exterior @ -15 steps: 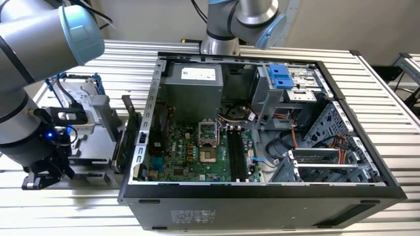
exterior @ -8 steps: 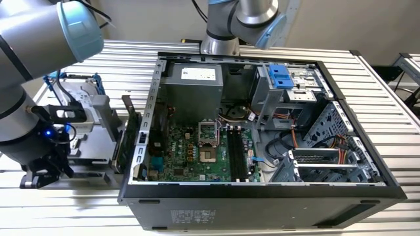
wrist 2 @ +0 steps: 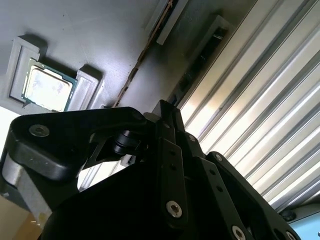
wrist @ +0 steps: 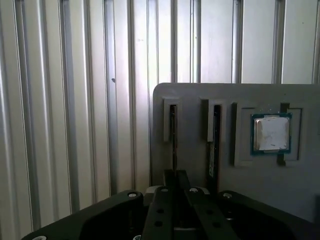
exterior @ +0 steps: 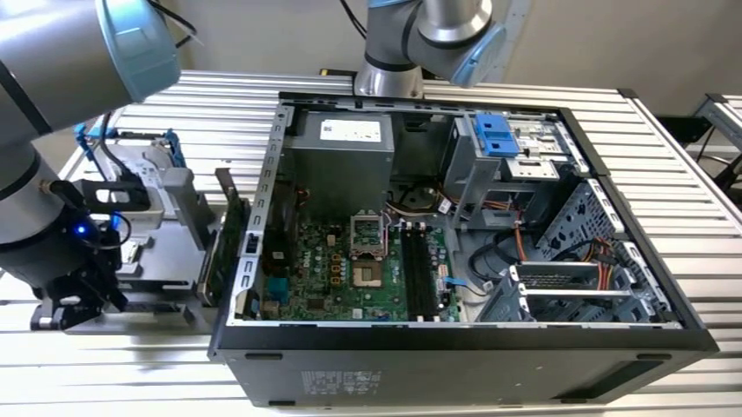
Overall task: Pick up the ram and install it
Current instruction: 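Pick up the ram and move it above insertion slot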
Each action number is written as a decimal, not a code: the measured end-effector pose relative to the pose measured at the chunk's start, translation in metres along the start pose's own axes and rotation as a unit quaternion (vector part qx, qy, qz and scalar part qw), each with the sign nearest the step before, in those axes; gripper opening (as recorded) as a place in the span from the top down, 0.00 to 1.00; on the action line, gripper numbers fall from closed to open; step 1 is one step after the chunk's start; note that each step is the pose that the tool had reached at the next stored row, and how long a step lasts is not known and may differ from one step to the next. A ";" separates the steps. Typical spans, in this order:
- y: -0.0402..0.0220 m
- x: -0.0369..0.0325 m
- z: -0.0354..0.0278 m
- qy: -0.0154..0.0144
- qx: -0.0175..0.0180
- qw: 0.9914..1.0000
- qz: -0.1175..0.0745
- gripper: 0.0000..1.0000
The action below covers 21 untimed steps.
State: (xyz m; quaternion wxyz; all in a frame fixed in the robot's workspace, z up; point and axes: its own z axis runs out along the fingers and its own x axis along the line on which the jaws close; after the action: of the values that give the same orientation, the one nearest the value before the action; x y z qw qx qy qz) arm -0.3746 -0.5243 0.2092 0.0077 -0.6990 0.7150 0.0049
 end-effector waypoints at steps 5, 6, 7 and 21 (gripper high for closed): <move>0.0000 -0.0001 -0.0072 0.000 0.000 1.000 0.000 1.00; -0.0001 -0.0002 -0.0090 0.000 0.000 1.000 0.000 1.00; -0.0001 -0.0002 -0.0107 0.000 0.000 1.000 0.000 1.00; -0.0002 -0.0007 -0.0398 0.000 0.000 1.000 0.000 1.00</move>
State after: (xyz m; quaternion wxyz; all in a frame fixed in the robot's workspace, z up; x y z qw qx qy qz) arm -0.3746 -0.5243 0.2489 0.0077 -0.6990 0.7150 0.0049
